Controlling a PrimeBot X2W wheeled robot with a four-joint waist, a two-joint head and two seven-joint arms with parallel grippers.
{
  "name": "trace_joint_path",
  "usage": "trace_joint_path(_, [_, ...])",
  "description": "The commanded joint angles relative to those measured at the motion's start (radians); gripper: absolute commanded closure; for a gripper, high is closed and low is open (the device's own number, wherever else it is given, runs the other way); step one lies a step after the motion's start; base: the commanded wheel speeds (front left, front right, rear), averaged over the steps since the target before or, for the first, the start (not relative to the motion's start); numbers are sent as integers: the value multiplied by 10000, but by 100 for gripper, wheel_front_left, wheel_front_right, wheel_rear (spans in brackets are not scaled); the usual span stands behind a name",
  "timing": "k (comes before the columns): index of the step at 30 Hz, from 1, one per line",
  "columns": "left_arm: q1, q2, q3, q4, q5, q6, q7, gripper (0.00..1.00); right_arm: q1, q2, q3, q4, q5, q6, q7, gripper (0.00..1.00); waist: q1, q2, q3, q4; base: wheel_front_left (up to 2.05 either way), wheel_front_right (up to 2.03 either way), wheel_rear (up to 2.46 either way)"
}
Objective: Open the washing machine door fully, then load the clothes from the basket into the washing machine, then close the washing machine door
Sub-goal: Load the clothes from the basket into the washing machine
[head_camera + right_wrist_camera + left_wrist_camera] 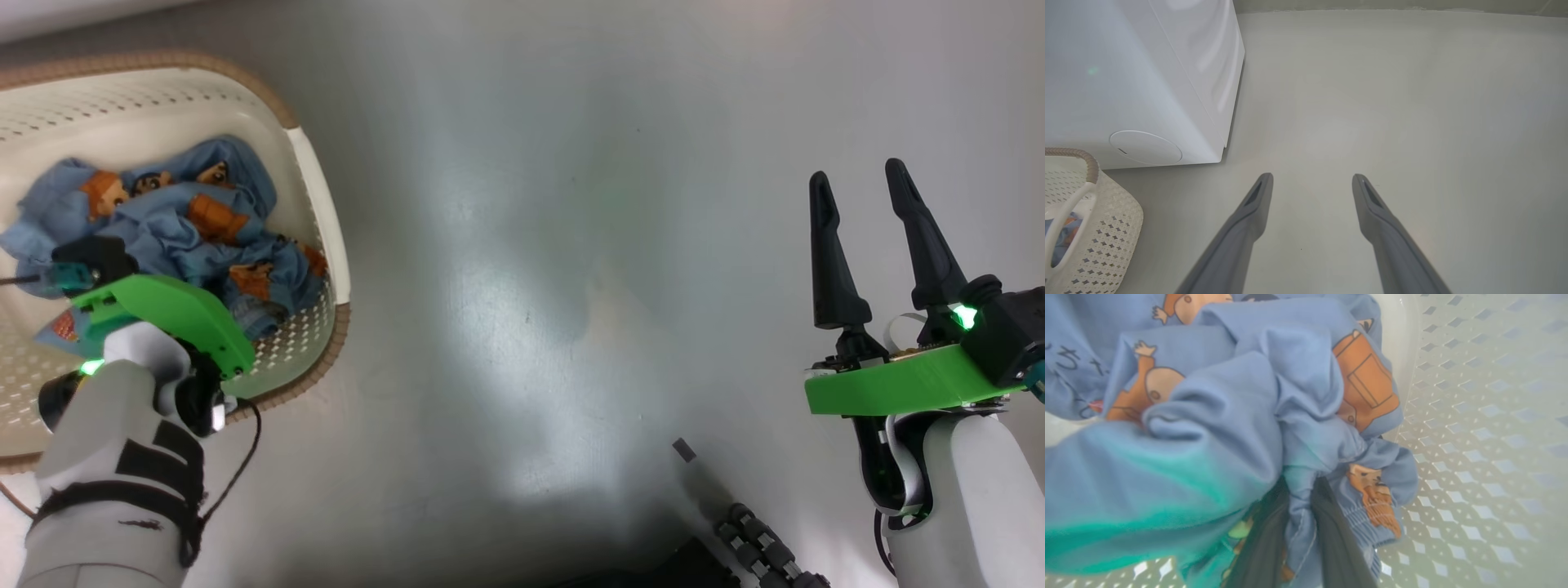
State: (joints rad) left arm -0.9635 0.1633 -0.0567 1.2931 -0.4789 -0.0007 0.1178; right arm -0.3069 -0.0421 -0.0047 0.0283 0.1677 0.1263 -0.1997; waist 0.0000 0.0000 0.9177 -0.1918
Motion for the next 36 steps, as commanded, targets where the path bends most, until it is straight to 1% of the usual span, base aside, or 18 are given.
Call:
trace_joint_path(1, [495,256,112,-32,-66,-28,-265,100,158,-82,138,-158,-45,44,-70,0,0,0,-143,122,0,0,0])
trace_joint_path(8, [947,-61,25,-35,-105,-336,-1492,100,280,-82,-19,-146,-231,44,43,0,0,0,-908,501,0,0,0])
trace_joint_path(11, [1201,-218,-129,-56,0,-494,-2236,100,410,-96,-106,-119,-321,44,134,0,0,0,-1409,650,0,0,0])
trace_joint_path(14, [1479,-379,-291,-55,116,-561,-2958,100,524,-144,-126,-105,-392,44,225,0,0,0,-1992,801,0,0,0])
trace_joint_path(18, [1928,-480,-475,-77,277,-517,-3514,100,711,-188,-81,-103,-480,44,381,0,0,0,-2846,935,0,0,0])
trace_joint_path(21, [2290,-502,-549,-270,384,-460,-3727,100,896,-219,-83,-89,-544,44,477,0,0,0,-3483,1010,0,0,0])
trace_joint_path(23, [2560,-473,-576,-661,498,-383,-3779,100,1033,-222,-59,-55,-574,44,578,0,0,0,-3888,1043,0,0,0])
trace_joint_path(28, [3759,-398,-415,-2691,961,-120,-3792,100,1307,-357,117,-36,-704,44,761,0,0,0,-4892,1076,0,0,0])
trace_joint_path(29, [3759,-398,-415,-2691,961,-120,-3792,100,1307,-357,117,-36,-704,44,761,0,0,0,-4892,1076,0,0,0])
trace_joint_path(32, [4517,-453,-327,-3811,1279,-19,-3793,100,1526,-385,29,-46,-787,44,854,0,0,0,-5483,1140,0,0,0])
trace_joint_path(36, [5357,-535,-255,-5052,1556,-130,-3794,100,1840,-356,-81,-92,-807,44,975,0,0,0,-6187,1191,0,0,0])
